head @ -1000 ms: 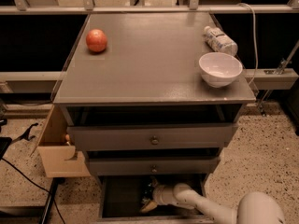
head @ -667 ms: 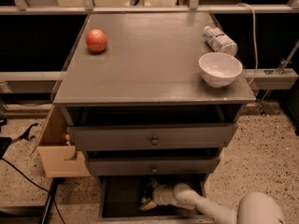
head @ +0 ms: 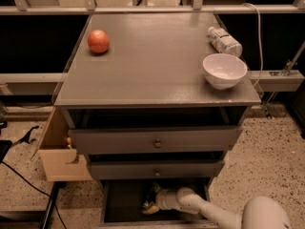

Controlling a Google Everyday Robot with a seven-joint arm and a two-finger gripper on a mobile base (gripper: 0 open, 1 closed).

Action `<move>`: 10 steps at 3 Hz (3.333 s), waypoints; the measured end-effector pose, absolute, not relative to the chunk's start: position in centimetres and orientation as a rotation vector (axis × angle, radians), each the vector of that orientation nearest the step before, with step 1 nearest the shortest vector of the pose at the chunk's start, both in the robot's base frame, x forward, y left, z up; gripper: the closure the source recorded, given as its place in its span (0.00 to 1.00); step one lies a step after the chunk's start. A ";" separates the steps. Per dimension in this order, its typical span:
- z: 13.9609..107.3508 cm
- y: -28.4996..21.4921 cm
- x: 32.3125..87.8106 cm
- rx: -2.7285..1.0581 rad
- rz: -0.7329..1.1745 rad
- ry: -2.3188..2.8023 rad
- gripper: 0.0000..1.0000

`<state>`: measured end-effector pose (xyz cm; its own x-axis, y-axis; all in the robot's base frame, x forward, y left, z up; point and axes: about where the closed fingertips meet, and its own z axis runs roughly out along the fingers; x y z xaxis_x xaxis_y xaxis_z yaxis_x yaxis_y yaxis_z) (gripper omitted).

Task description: Pick green can from bottom drawer and place on counter

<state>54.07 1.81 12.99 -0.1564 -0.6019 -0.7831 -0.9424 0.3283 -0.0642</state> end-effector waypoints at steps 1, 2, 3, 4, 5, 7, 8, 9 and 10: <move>13.0 1.8 54.1 -1.365 0.587 1.859 0.95; 13.0 1.9 54.1 -1.363 0.584 1.858 1.00; 13.2 2.0 54.1 -1.357 0.575 1.854 1.00; 14.4 1.9 54.2 -1.353 0.539 1.844 1.00; 16.1 1.2 54.3 -1.329 0.497 1.854 1.00; 19.7 -0.6 54.1 -1.207 0.493 1.966 1.00; 21.0 -1.6 53.4 -1.170 0.492 1.993 1.00; 22.2 -3.0 52.4 -1.135 0.479 2.013 1.00; 23.6 -4.1 51.2 -1.115 0.461 2.025 1.00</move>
Offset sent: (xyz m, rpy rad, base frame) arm 0.0000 0.0000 0.0000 0.0000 0.0000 0.0000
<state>51.15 -4.09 23.56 -0.3258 -0.5559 -0.7647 -0.8321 0.5526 -0.0472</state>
